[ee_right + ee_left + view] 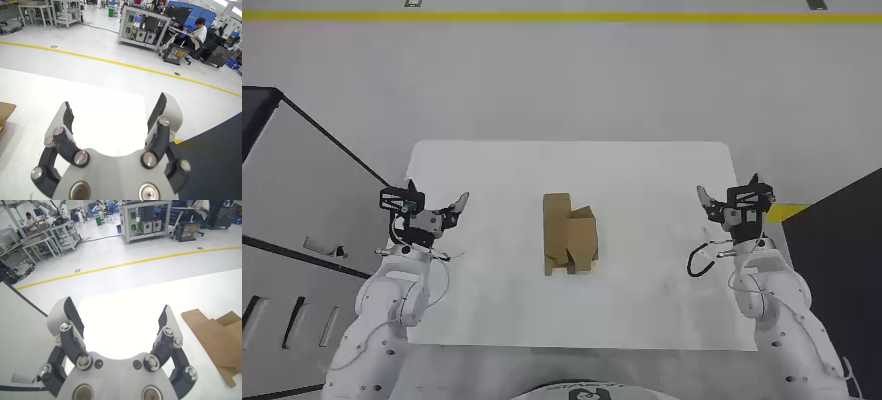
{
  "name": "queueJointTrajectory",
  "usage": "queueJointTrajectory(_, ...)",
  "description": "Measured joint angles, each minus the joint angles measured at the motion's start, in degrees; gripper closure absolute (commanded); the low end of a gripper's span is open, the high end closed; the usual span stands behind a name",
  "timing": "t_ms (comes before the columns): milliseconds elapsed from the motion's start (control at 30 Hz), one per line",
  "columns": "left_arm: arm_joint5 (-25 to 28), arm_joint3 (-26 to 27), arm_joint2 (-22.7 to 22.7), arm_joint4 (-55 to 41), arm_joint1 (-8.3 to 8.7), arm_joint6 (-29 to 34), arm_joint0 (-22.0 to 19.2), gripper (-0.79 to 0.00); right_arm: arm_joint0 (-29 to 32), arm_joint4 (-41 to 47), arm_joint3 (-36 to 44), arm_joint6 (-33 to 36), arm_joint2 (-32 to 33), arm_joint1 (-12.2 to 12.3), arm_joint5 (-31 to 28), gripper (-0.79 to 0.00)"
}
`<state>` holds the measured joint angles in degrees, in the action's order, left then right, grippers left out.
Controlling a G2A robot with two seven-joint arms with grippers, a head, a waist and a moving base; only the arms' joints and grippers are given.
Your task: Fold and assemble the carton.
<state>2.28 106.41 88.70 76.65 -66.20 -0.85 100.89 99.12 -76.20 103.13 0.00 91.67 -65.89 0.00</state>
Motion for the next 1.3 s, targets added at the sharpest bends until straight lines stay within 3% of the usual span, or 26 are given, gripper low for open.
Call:
queueJointTrajectory(167, 0.96, 3.0, -4.15, 1.54, -0.36, 0.27, 2.05, -0.785, 0.0, 0.0, 0.0, 0.0, 0.0, 0.0, 0.0, -0.785)
queueJointTrajectory(467, 1.49, 3.35, -4.53, 1.95, -0.33, -0.71, 2.08, -0.785, 0.0, 0.0, 0.0, 0.0, 0.0, 0.0, 0.0, -0.785)
queueJointTrajectory(633, 4.57, 2.75, -8.58, 9.76, -0.28, -5.07, 3.92, -0.785, 0.0, 0.0, 0.0, 0.0, 0.0, 0.0, 0.0, -0.785)
queueJointTrajectory(867, 1.84, 0.32, -14.52, 21.01, -0.56, -9.27, 4.14, -0.785, 0.0, 0.0, 0.0, 0.0, 0.0, 0.0, 0.0, -0.785)
queueJointTrajectory(1133, 2.32, 0.32, -14.67, 21.15, -0.45, -8.84, 4.0, -0.785, 0.0, 0.0, 0.0, 0.0, 0.0, 0.0, 0.0, -0.785)
queueJointTrajectory(1300, 2.07, 0.58, -20.04, 29.86, -0.89, -4.43, 3.13, -0.785, 0.0, 0.0, 0.0, 0.0, 0.0, 0.0, 0.0, -0.785)
